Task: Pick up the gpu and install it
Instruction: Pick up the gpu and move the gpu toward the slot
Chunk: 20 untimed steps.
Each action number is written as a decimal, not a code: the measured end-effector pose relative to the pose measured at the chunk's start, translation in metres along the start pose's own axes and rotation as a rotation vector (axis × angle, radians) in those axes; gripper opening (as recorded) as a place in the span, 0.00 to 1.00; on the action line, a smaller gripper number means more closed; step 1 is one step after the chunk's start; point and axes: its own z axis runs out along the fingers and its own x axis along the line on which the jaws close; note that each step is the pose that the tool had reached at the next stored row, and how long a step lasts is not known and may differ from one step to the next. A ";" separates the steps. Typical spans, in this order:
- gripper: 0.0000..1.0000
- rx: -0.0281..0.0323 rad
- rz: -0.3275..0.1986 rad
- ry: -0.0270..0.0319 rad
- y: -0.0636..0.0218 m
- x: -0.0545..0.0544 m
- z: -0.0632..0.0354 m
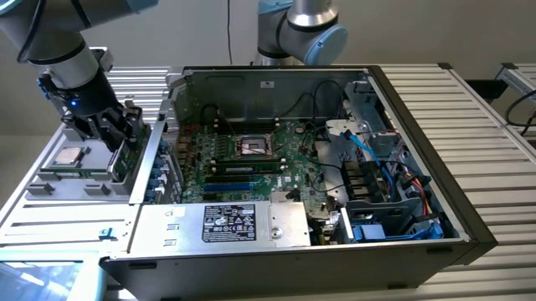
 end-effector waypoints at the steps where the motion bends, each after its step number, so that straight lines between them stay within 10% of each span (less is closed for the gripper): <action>1: 0.49 0.0007 0.001 -0.0017 -0.0001 0.000 0.0011; 15: 0.49 0.0033 0.005 -0.0062 -0.0011 0.001 0.0123; 20: 0.29 0.0062 0.005 -0.0059 -0.0012 0.001 0.0133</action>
